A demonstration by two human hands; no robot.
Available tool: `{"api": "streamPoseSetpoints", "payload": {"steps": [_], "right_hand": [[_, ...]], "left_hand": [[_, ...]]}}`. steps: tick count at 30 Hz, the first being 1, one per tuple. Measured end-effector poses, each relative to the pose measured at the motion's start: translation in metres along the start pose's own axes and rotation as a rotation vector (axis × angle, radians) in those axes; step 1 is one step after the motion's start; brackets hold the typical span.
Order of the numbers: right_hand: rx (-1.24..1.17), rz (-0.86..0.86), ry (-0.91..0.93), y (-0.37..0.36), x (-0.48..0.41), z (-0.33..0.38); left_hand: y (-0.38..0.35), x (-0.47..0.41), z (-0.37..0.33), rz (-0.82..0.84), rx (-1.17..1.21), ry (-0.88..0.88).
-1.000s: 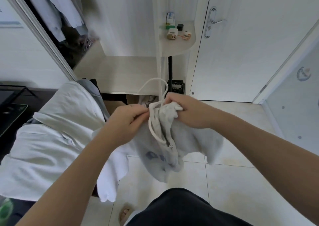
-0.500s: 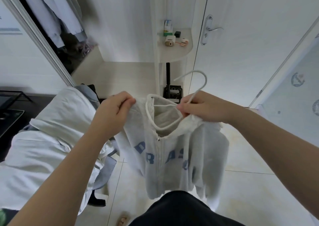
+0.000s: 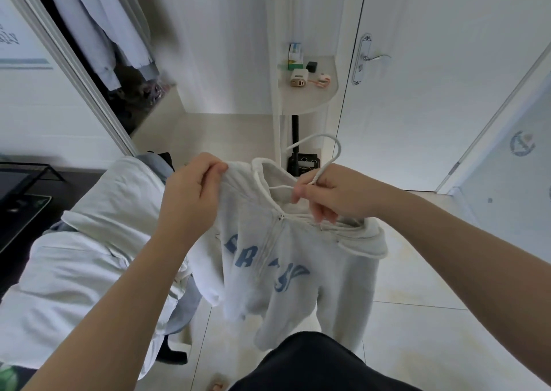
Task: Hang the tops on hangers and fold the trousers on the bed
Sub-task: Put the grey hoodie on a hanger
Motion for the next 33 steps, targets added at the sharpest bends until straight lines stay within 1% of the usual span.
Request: {"api": "streamPoseSetpoints", "payload": {"steps": [2,4,6,8,9,11,13,15,19,20,22,24,26,29,33], "right_hand": [[0.005,-0.045,0.047,0.0,-0.003,0.007],[-0.023,-0.092,0.08,-0.001,-0.008,0.012],[-0.086,-0.148,0.09,-0.002,-0.014,0.015],[-0.162,-0.217,0.099,0.0,-0.02,0.017],[-0.17,-0.234,0.103,0.001,-0.023,0.017],[-0.134,-0.207,0.108,0.001,-0.027,0.02],[-0.094,-0.16,0.1,0.001,-0.031,0.022],[-0.062,-0.162,0.097,0.006,-0.031,0.017],[0.211,-0.263,0.114,0.027,-0.019,-0.022],[0.226,-0.293,0.097,0.031,-0.014,-0.036],[0.14,-0.364,0.036,0.033,-0.004,-0.065],[0.031,-0.401,-0.067,0.031,0.003,-0.09],[0.043,-0.417,-0.132,0.029,0.005,-0.11],[-0.002,-0.489,-0.131,0.029,0.009,-0.115],[-0.035,-0.605,-0.036,0.026,0.015,-0.103]], "left_hand": [[0.001,-0.003,0.01,0.002,-0.055,0.066],[0.002,-0.009,0.021,0.014,-0.194,0.096],[-0.001,-0.011,0.021,0.059,-0.248,0.011],[-0.015,-0.005,0.014,0.228,-0.24,-0.093],[-0.022,0.0,0.011,0.278,-0.28,-0.125],[-0.03,0.005,0.01,0.248,-0.288,-0.186],[-0.03,0.001,0.014,0.191,-0.202,-0.21],[-0.028,-0.004,0.018,0.169,-0.174,-0.18],[-0.011,-0.009,0.031,0.085,-0.118,-0.043],[-0.005,-0.012,0.034,0.072,-0.103,-0.028],[0.002,-0.018,0.04,0.06,-0.099,-0.011],[0.005,-0.023,0.044,0.05,-0.105,-0.005],[0.006,-0.025,0.045,0.042,-0.102,-0.01],[0.004,-0.029,0.05,0.069,-0.14,-0.008],[0.005,-0.032,0.057,0.114,-0.175,-0.006]]}}
Point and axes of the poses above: each hand's wrist, its own x-axis away from the middle knuckle, its own y-axis out of the back of the hand, z = x × y, the point moved 4 cm from there along -x, towards the middle knuckle, and after that the axes turned 1 degree about -y, right-handed, at the moved point
